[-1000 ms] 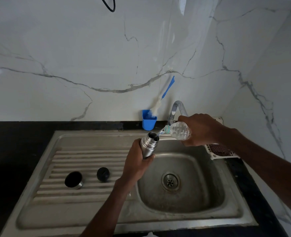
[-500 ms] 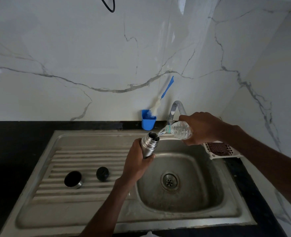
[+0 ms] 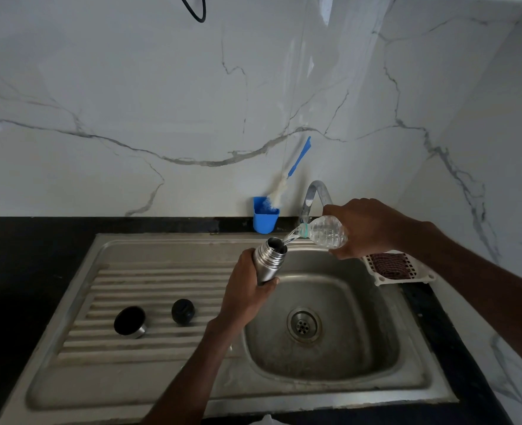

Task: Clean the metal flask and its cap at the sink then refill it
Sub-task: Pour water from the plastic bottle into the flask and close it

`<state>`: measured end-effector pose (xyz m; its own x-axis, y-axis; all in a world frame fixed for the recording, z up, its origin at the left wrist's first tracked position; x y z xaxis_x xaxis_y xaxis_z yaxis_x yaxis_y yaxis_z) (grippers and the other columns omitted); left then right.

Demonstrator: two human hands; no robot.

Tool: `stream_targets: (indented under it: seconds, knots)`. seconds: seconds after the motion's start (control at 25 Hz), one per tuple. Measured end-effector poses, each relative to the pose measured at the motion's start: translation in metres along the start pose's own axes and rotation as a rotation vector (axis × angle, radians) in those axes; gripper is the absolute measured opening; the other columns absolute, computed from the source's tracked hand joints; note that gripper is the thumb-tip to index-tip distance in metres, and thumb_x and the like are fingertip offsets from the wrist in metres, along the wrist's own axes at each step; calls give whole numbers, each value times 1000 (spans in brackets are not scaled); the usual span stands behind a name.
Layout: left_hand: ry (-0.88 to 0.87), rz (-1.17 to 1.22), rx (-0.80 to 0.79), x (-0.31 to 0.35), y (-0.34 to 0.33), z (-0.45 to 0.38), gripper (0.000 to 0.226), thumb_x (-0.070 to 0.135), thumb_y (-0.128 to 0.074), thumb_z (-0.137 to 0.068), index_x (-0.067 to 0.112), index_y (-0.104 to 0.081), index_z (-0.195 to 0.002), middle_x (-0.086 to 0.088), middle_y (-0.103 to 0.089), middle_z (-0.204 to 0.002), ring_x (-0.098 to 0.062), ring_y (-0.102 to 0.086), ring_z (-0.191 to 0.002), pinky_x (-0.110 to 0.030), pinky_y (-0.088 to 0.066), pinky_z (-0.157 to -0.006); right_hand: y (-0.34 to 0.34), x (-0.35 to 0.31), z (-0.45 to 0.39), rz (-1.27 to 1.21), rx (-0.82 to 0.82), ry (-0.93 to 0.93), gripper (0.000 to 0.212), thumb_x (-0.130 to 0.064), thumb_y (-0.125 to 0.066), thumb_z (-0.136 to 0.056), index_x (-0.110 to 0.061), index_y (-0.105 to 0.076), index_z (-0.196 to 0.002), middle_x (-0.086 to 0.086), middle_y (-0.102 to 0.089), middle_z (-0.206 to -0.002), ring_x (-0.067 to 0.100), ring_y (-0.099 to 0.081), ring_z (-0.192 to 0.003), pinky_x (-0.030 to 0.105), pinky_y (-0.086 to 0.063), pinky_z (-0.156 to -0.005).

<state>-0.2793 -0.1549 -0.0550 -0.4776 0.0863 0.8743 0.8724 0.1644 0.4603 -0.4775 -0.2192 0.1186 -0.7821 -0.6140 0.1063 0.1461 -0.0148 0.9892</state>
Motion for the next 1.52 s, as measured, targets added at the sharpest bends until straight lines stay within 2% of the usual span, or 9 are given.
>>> stream_targets:
  seconds: [0.32,0.48,0.56,0.68,0.76,1.0,1.16,1.32,1.52]
  knots:
    - [15,0,-6,1,0,2,62,29,-86,-81,24,-50,-131,7,-65,-118,-6,-64,-99,-9,-42,-72,4,1,1,15,-11,9,72,-60,-80,-71,-33,-49,-130,-13,-50,-83,9,-50,-75,26,-36,-70]
    - [20,-7,-3,1,1,2,60,29,-85,-81,25,-50,-130,7,-65,-117,-5,-63,-98,-8,-42,-72,1,2,-2,4,-19,18,71,-62,-79,-68,-35,-49,-127,-11,-58,-86,9,-54,-75,26,-39,-70]
    - [18,-9,-3,1,1,2,61,29,-85,-81,25,-50,-131,7,-65,-118,-6,-64,-99,-11,-44,-74,0,3,-3,-7,-25,22,71,-63,-80,-68,-35,-49,-126,-11,-61,-88,9,-55,-76,26,-41,-70]
    - [10,-12,-7,-1,0,2,62,33,-84,-81,26,-49,-131,6,-65,-119,-9,-65,-99,-27,-52,-78,1,4,-3,5,-27,30,70,-63,-79,-67,-35,-49,-124,-11,-59,-88,9,-55,-77,26,-39,-70]
    - [14,-14,-4,-3,0,2,61,35,-82,-80,27,-49,-131,5,-65,-118,-10,-65,-99,-33,-54,-80,1,3,-3,20,-26,38,71,-64,-78,-68,-35,-49,-126,-11,-59,-88,10,-54,-77,26,-39,-71]
    - [2,-35,-15,-1,-2,2,61,33,-84,-80,26,-49,-130,7,-64,-118,-7,-64,-99,-22,-50,-78,1,4,-3,33,-51,28,76,-65,-78,-69,-33,-47,-131,-8,-62,-90,11,-55,-78,27,-41,-71]
    - [-5,-43,-20,0,-3,2,63,35,-84,-81,27,-48,-131,6,-64,-119,-8,-64,-99,-31,-55,-80,3,3,-1,29,-65,25,80,-62,-79,-72,-31,-45,-137,-11,-58,-87,11,-52,-79,27,-39,-73]
    - [1,-54,-17,-1,-2,2,64,39,-82,-80,27,-47,-133,7,-63,-120,-9,-64,-100,-38,-58,-82,4,3,0,40,-72,26,82,-63,-78,-72,-30,-45,-139,-7,-68,-96,11,-53,-81,29,-45,-76]
    - [-12,-69,-22,0,-2,4,65,39,-81,-80,27,-47,-133,7,-63,-122,-10,-64,-103,-39,-58,-85,4,3,0,36,-78,25,80,-64,-78,-71,-32,-45,-137,-7,-69,-97,12,-57,-84,30,-50,-80]
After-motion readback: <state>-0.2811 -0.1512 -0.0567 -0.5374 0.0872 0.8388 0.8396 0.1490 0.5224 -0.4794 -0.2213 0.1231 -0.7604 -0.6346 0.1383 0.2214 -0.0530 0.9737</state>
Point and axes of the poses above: each hand's wrist, its own z-axis away from the middle knuckle, its own y-axis out of the back of the hand, x = y × z, the point moved 9 cm from there along -z, towards the middle knuckle
